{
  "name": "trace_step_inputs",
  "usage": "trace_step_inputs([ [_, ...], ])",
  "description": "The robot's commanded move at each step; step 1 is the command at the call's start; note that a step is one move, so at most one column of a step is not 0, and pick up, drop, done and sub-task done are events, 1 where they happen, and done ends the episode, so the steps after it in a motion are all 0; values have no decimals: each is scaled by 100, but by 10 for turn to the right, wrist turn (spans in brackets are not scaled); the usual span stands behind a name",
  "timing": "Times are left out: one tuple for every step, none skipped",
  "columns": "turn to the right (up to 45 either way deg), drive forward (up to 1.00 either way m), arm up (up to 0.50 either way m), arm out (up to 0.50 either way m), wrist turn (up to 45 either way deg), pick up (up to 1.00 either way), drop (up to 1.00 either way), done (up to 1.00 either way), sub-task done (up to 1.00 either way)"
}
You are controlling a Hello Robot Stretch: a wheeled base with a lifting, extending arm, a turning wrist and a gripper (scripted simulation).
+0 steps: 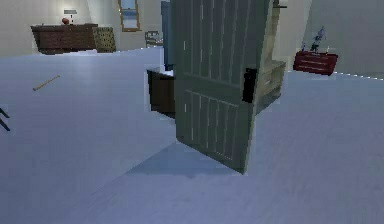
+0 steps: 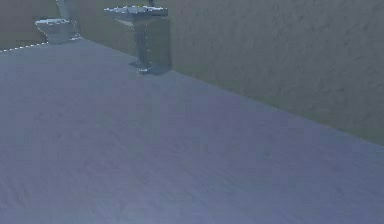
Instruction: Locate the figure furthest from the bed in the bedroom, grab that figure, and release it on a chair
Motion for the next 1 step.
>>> trace_step_inputs([
  [-30,0,0,0,0,0,0,0,0],
])
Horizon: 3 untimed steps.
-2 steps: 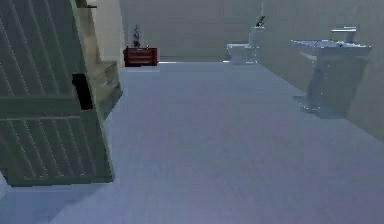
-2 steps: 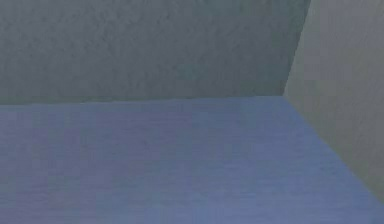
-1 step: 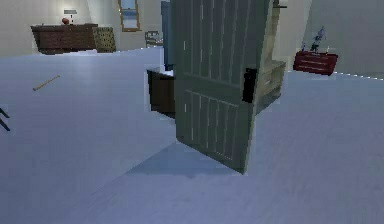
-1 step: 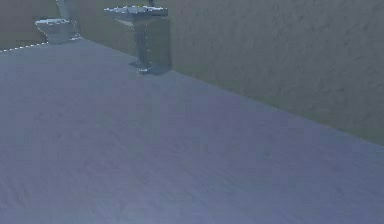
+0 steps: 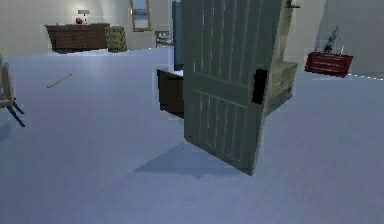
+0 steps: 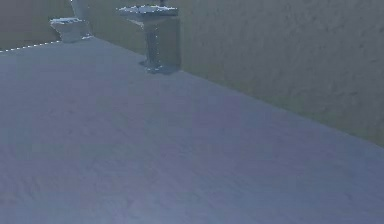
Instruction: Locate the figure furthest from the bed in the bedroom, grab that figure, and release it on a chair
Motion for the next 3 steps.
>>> trace_step_inputs([
  [0,45,0,0,0,0,0,0,0],
  [-180,0,0,0,0,0,0,0,0],
  [0,100,0,0,0,0,0,0,0],
])
